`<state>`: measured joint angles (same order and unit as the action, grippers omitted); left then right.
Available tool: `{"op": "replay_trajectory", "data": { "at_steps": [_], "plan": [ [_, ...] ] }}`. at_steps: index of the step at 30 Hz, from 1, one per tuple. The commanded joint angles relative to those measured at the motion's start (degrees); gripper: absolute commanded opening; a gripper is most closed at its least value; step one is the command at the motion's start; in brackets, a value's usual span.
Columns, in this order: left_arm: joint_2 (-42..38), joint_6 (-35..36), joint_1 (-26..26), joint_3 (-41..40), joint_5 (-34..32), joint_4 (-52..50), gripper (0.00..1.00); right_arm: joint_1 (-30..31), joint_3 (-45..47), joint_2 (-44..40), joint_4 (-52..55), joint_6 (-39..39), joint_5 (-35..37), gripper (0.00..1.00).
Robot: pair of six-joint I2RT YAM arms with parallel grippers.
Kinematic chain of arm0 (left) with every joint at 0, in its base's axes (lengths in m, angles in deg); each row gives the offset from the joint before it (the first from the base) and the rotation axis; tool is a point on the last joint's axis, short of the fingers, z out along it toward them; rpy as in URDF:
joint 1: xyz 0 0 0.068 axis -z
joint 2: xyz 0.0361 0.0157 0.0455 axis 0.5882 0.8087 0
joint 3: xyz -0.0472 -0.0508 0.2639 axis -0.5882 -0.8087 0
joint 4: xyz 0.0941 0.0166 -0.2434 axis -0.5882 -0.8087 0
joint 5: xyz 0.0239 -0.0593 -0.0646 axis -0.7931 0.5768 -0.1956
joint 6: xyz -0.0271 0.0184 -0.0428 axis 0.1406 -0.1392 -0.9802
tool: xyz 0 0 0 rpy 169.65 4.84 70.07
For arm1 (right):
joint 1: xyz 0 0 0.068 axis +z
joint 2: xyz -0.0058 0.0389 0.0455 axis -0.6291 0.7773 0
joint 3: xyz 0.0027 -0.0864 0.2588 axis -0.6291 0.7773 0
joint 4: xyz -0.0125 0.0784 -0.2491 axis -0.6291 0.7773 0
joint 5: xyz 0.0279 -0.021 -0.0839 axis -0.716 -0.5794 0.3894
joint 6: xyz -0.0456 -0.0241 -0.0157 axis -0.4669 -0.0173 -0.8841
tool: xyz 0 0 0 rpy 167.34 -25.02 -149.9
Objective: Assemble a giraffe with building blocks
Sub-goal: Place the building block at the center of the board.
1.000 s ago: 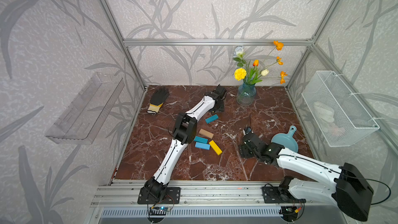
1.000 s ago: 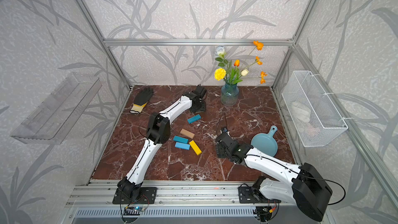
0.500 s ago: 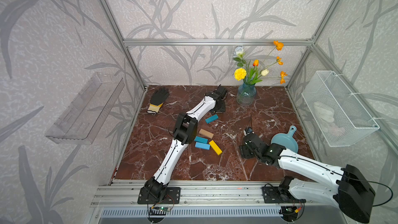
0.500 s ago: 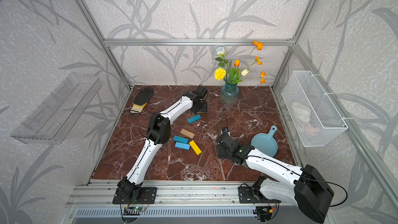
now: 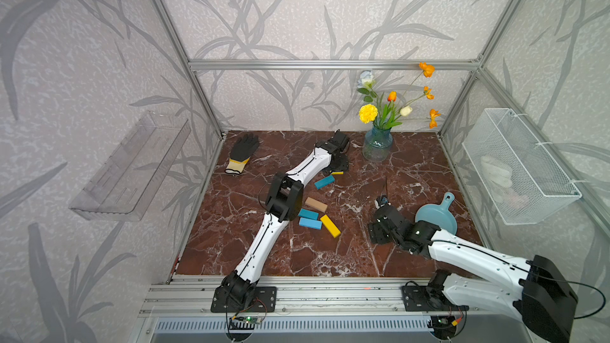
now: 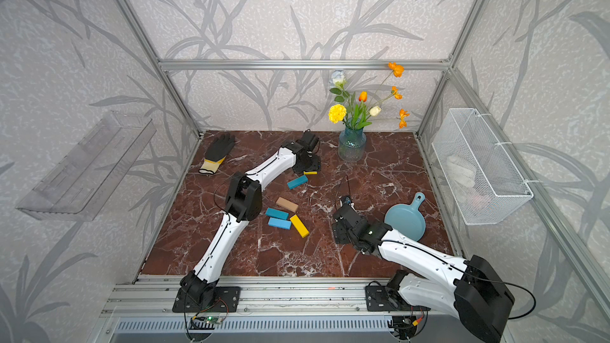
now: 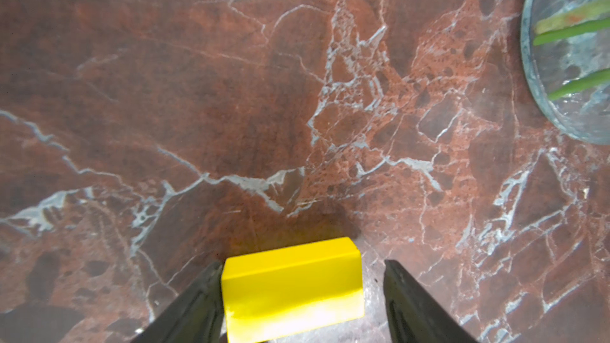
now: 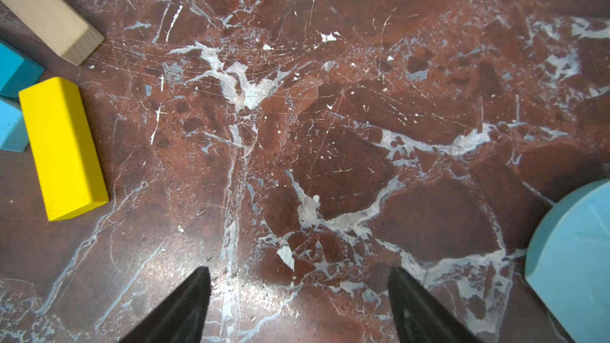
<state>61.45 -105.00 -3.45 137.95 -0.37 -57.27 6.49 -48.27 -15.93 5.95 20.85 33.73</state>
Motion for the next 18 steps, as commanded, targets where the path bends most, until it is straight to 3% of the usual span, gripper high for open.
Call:
{"op": "replay_trajectory", "data": {
  "at_steps": [1, 10, 13, 16, 18],
  "plan": [
    [-2.05, -0.21, 0.27, -1.30, -2.00, -0.34, 0.76, -0.22, 0.85, -0.97, 1.29, 0.96, 0.03, 0.85],
    [-18.01, 2.69, -0.78, -11.05, -15.13, -2.06, 0.76, -0.07, -1.44, -0.95, 1.99, 0.01, -4.97, 0.85],
    [-29.25, 3.45, -0.74, -24.23, -18.61, 5.18, 0.77, 0.05, -2.60, 0.90, -0.94, -2.16, -6.81, 0.84],
    [-42.24, 3.53, -0.78, -41.52, -15.12, 18.63, 0.77, 0.05, -8.11, 5.31, 1.42, -3.95, -6.84, 0.84],
    [-49.22, 3.68, -0.80, -50.44, -9.45, 25.93, 0.77, 0.06, -11.80, 8.22, 1.36, -4.40, -6.95, 0.84]
  ]
}}
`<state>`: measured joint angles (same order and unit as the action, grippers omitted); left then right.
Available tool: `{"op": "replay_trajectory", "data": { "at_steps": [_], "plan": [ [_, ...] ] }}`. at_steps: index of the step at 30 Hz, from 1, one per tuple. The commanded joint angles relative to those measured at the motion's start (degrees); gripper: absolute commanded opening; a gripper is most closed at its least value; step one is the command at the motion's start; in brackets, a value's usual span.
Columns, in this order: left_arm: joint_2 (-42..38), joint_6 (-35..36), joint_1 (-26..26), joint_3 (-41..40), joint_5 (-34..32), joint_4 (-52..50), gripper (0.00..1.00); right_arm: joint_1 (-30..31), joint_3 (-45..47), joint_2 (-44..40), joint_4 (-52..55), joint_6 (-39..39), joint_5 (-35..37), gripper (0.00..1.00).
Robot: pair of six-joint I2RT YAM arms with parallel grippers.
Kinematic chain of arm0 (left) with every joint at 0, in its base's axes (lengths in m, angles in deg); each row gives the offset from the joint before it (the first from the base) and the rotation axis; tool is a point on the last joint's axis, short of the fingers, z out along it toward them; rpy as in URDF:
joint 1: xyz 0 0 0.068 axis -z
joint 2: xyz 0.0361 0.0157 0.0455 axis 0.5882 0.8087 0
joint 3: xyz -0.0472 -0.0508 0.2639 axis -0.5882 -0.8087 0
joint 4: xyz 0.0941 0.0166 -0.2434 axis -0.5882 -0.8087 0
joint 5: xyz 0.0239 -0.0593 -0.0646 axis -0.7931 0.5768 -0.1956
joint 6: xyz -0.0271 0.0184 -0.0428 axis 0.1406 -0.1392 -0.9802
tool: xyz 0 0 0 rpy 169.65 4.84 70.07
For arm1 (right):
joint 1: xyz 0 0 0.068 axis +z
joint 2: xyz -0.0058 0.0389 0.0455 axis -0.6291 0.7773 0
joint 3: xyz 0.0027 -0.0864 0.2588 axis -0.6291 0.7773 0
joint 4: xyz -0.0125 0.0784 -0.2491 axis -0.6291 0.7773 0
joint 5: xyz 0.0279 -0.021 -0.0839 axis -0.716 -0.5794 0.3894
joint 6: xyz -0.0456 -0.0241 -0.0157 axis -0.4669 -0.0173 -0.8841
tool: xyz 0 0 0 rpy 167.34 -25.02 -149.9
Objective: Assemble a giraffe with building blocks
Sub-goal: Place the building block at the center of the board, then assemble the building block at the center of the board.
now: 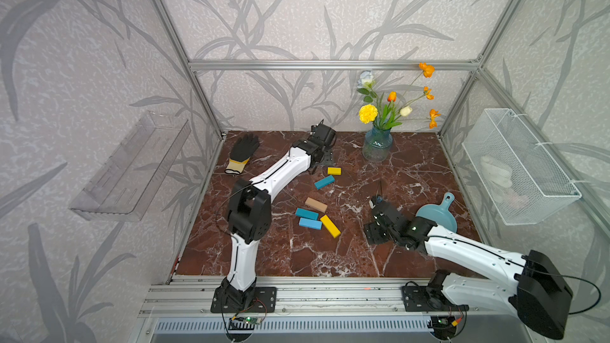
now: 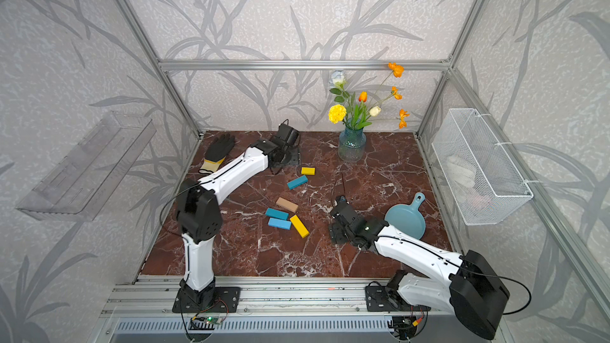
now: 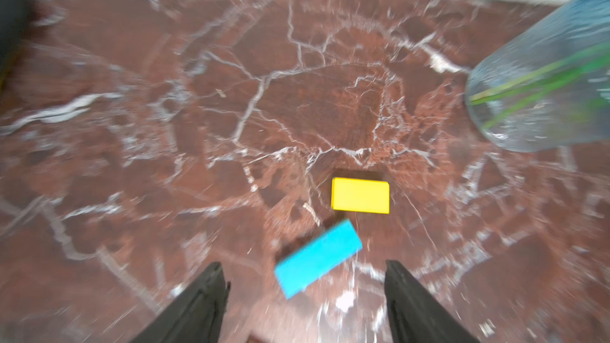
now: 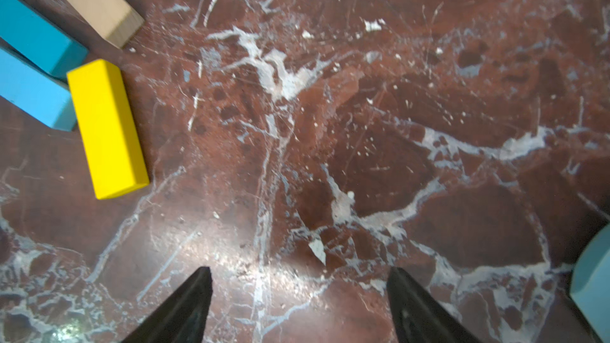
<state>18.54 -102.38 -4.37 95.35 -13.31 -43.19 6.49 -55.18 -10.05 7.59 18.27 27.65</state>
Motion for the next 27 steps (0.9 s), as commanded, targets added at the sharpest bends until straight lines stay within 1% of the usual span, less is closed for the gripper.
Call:
{"op": "replay_trajectory", "data": {
  "at_steps": [1, 4, 7, 9, 10, 12, 15, 16, 18, 19, 22, 24, 25, 27],
  "plan": [
    [-8.97, -0.04, 0.12, -11.50, 6.14, 14.26, 0.77, 0.02, -6.65, 4.24, -1.46, -2.18, -1.03, 0.85],
    [-15.37, -5.23, 0.07, -20.82, 13.59, 19.52, 0.75, -0.80, -13.82, 11.32, -2.77, -2.56, -2.18, 0.85],
    [-22.16, -10.06, 0.79, -33.68, 17.70, 28.54, 0.69, -1.09, -24.69, 20.14, -0.35, -2.50, -6.15, 0.84],
    [-27.64, -11.67, 1.36, -41.88, 16.44, 32.58, 0.68, -1.26, -31.21, 25.95, 0.32, -0.67, -9.26, 0.84],
    [-30.57, -11.71, 1.38, -45.12, 15.29, 33.03, 0.68, -1.58, -34.79, 28.72, 1.04, 0.88, -10.96, 0.85],
    [-36.61, -11.10, 1.68, -49.89, 12.55, 31.13, 0.68, -2.49, -41.95, 35.25, 4.38, 6.22, -11.37, 0.85],
    [-44.00, -10.84, 1.90, -53.26, 10.14, 26.26, 0.68, -4.17, -49.18, 42.23, 7.21, 14.56, -13.69, 0.85],
    [-46.78, -10.75, 1.97, -54.07, 9.32, 24.64, 0.68, -4.79, -50.70, 44.24, 7.57, 18.72, -14.70, 0.85],
    [-51.93, -10.88, 2.03, -54.91, 5.97, 20.43, 0.69, -5.65, -53.43, 48.00, 9.50, 26.93, -16.07, 0.85],
    [-54.69, -11.08, 2.07, -55.17, 3.36, 17.94, 0.70, -5.83, -55.79, 50.30, 12.35, 30.61, -15.72, 0.84],
    [-61.30, -11.02, 2.07, -55.68, -3.35, 13.38, 0.72, -5.24, -68.06, 57.63, 26.44, 37.49, -10.79, 0.84],
    [-64.05, -10.14, 2.01, -56.47, -4.74, 13.73, 0.73, -4.97, -75.12, 61.78, 33.61, 41.52, -9.80, 0.84],
    [-64.83, -9.78, 2.02, -56.72, -4.67, 13.83, 0.73, -5.04, -77.34, 63.85, 34.67, 43.20, -10.80, 0.84],
    [-65.26, -9.27, 2.03, -56.38, -4.49, 13.42, 0.73, -5.02, -79.06, 66.20, 33.39, 45.57, -13.01, 0.84]
  ]
}}
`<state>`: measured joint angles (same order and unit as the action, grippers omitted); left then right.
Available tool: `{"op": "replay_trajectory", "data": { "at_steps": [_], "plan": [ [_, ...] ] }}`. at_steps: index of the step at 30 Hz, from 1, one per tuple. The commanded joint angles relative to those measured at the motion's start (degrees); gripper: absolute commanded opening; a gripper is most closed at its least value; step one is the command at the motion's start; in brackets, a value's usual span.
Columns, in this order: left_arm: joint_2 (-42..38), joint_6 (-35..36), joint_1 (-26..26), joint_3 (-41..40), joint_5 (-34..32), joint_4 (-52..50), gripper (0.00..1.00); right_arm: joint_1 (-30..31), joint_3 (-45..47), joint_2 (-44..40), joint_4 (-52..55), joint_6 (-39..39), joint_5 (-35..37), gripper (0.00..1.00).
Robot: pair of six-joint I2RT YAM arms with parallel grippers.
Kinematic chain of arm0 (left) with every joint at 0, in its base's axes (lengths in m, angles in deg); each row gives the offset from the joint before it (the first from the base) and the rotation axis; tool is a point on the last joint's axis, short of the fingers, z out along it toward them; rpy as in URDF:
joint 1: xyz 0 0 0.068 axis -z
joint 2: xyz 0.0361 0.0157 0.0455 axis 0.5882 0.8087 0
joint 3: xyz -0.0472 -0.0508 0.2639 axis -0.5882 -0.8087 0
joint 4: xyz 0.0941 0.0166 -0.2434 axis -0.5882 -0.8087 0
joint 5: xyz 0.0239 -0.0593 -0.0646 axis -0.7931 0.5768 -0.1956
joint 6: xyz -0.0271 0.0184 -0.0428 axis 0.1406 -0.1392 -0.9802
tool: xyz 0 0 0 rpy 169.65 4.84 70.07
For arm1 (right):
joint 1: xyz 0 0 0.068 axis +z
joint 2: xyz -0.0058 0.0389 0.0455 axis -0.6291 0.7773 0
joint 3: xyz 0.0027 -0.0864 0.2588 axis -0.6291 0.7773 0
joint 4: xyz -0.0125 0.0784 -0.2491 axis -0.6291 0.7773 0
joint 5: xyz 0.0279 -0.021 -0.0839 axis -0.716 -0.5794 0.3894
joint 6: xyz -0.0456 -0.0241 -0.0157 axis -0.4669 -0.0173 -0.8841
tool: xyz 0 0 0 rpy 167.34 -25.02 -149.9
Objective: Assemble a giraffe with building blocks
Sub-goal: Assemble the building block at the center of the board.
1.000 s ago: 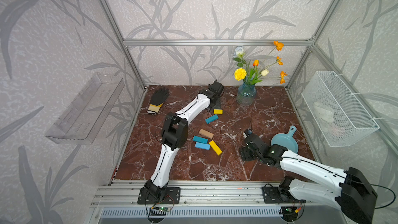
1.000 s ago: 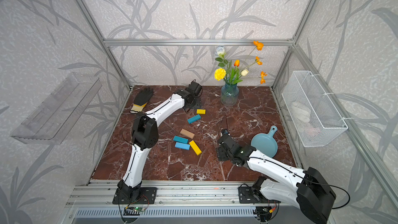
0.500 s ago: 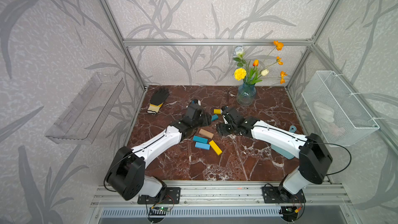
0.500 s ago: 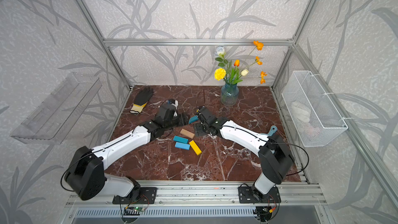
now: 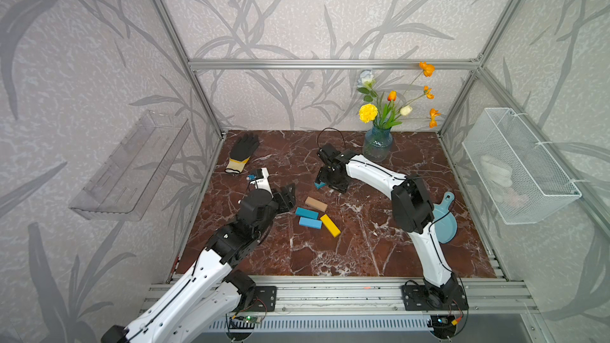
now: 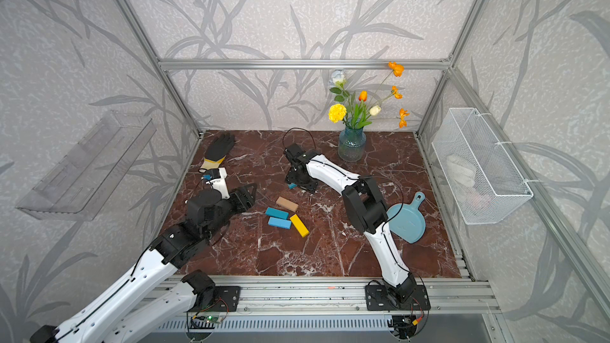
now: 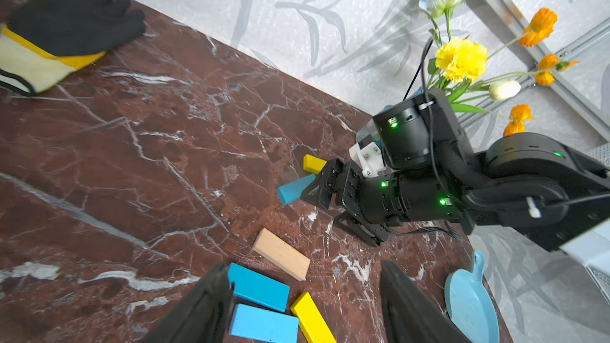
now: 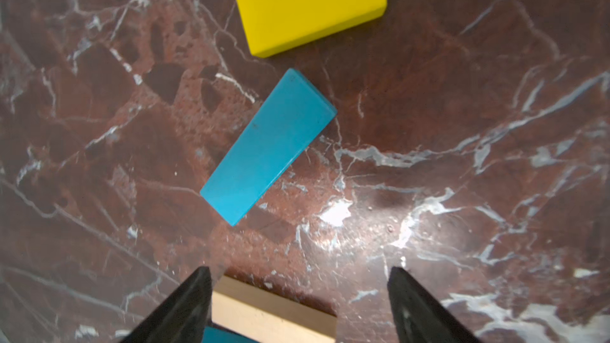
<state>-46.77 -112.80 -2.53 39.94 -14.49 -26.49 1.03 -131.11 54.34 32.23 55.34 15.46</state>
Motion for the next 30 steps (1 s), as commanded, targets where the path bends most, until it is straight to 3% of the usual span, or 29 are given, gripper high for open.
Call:
{"op": "replay_trajectory", "data": {
  "at_steps": [1, 8, 14, 18, 30],
  "plan": [
    [0.14, 1.33, 0.23, -0.92, -3.02, -3.40, 0.73, 0.42, -4.04, 2.98, 8.16, 10.00, -1.68, 0.84],
    [1.10, 1.85, 0.23, -1.52, -1.31, -2.55, 0.73, 0.27, -23.07, 12.91, 20.73, 18.53, 1.96, 0.82],
    [1.18, 3.61, 0.18, -0.79, -1.22, -2.09, 0.73, -0.43, -35.07, 19.80, 23.20, 22.90, 0.98, 0.79],
    [1.79, 4.22, 0.20, -0.20, -0.60, -2.44, 0.73, -1.25, -36.18, 21.28, 24.24, 26.27, 1.05, 0.70],
    [0.96, 3.03, 0.22, 0.85, 1.88, -3.00, 0.73, -2.88, -36.75, 24.34, 18.54, 25.86, -2.02, 0.69]
  ]
}}
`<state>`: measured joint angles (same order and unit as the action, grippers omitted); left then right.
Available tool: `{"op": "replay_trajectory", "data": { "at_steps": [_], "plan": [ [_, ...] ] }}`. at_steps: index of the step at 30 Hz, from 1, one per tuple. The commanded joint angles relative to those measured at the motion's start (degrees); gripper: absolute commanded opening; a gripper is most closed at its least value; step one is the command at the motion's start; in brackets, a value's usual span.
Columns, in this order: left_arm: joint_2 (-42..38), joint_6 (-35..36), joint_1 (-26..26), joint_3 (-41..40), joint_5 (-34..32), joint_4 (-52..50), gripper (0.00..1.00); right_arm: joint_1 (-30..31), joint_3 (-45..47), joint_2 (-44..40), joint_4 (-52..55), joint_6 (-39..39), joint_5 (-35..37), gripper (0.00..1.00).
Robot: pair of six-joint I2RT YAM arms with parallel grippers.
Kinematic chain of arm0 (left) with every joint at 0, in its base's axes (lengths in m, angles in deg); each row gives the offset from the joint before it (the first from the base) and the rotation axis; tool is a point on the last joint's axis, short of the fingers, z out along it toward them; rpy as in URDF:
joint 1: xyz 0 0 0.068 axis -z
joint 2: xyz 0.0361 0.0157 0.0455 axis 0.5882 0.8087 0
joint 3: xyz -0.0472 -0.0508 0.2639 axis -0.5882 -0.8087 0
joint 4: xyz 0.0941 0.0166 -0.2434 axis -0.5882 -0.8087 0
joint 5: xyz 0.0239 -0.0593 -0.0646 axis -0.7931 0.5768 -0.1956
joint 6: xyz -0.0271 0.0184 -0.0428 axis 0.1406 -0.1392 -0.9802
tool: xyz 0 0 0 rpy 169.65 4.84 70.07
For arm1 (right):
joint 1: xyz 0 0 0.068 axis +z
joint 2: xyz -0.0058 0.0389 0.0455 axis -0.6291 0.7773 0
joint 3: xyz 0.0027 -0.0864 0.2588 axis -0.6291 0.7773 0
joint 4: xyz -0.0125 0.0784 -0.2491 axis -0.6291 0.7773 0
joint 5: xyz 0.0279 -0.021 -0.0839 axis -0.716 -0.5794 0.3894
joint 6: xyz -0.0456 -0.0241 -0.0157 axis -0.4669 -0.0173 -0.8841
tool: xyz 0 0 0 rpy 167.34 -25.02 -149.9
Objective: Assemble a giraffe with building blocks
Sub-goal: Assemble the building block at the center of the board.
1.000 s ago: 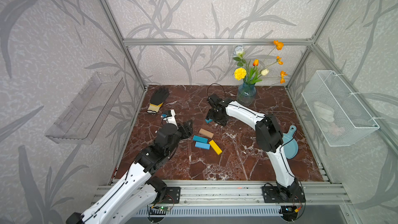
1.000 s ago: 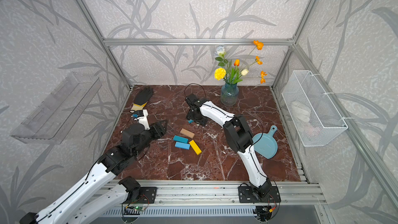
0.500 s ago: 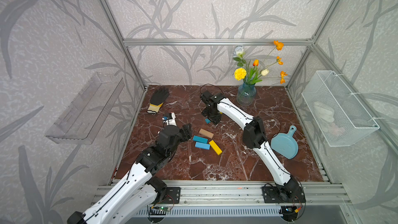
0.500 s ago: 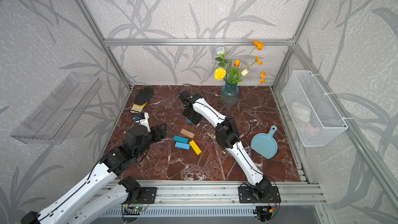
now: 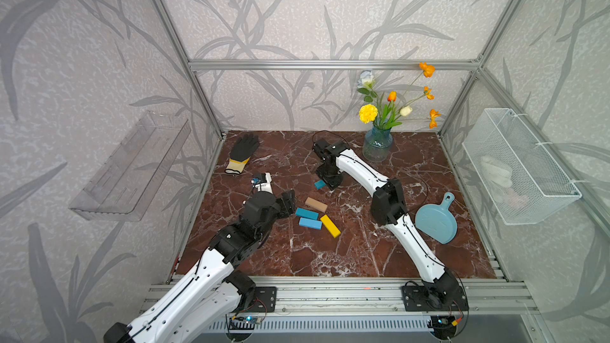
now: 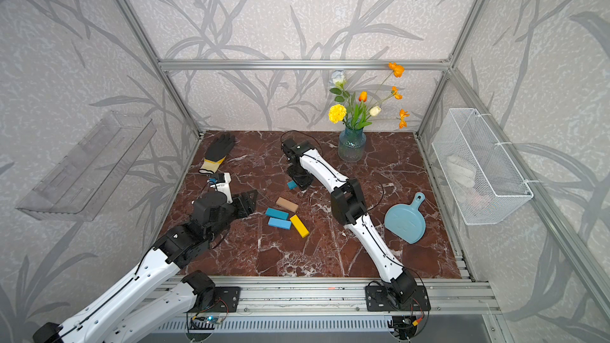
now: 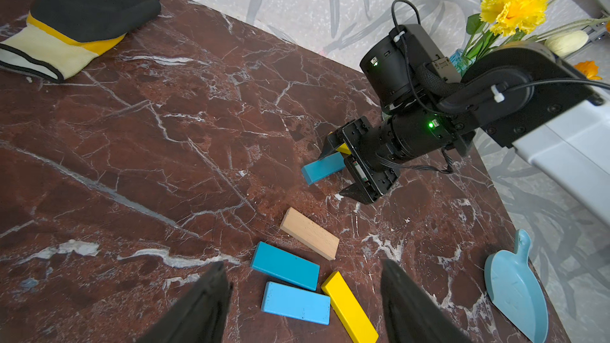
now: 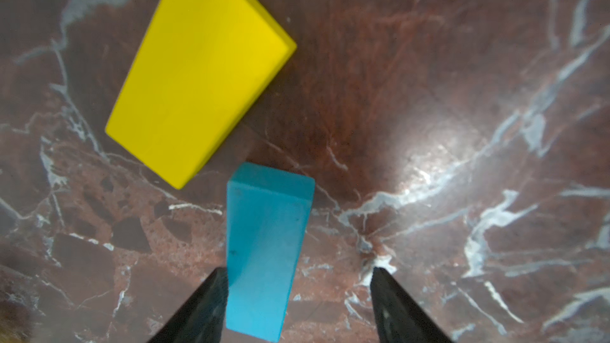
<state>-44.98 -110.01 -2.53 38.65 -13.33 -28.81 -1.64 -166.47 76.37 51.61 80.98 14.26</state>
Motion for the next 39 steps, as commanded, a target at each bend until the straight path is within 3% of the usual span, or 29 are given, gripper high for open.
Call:
{"op": "replay_trajectory", "data": {
  "at_steps": [1, 6, 11, 23, 28, 35, 39],
  "plan": [
    [-1.10, 0.23, 0.15, 2.10, 0.64, -0.83, 0.74, -0.16, -1.46, 2.29, -1.93, 0.08, -1.01, 0.69],
    [-1.85, 0.64, 0.19, 1.77, 0.07, -0.96, 0.74, 0.25, -1.68, 3.21, -5.94, 1.22, -2.56, 0.66],
    [-2.02, 0.58, 0.18, 1.75, 0.36, -1.18, 0.73, 0.31, -2.97, 3.44, -2.72, 1.68, -2.43, 0.60],
    [-3.13, -0.33, 0.20, 0.58, 0.72, -0.94, 0.74, -0.08, 6.72, -0.32, 0.20, -3.24, -5.03, 0.46],
    [-4.21, -0.92, 0.21, -0.01, 0.89, -0.90, 0.74, -0.51, 17.49, -6.23, 0.26, -8.55, -4.63, 0.45],
    [-4.91, -1.60, 0.19, -0.30, 1.13, -1.21, 0.74, -1.33, 43.05, -22.45, -9.65, -16.57, 0.37, 0.45],
    [-4.91, -2.48, 0.17, -0.69, 1.82, -0.83, 0.74, -1.92, 48.91, -25.93, -15.35, -27.11, 0.77, 0.48]
  ]
}}
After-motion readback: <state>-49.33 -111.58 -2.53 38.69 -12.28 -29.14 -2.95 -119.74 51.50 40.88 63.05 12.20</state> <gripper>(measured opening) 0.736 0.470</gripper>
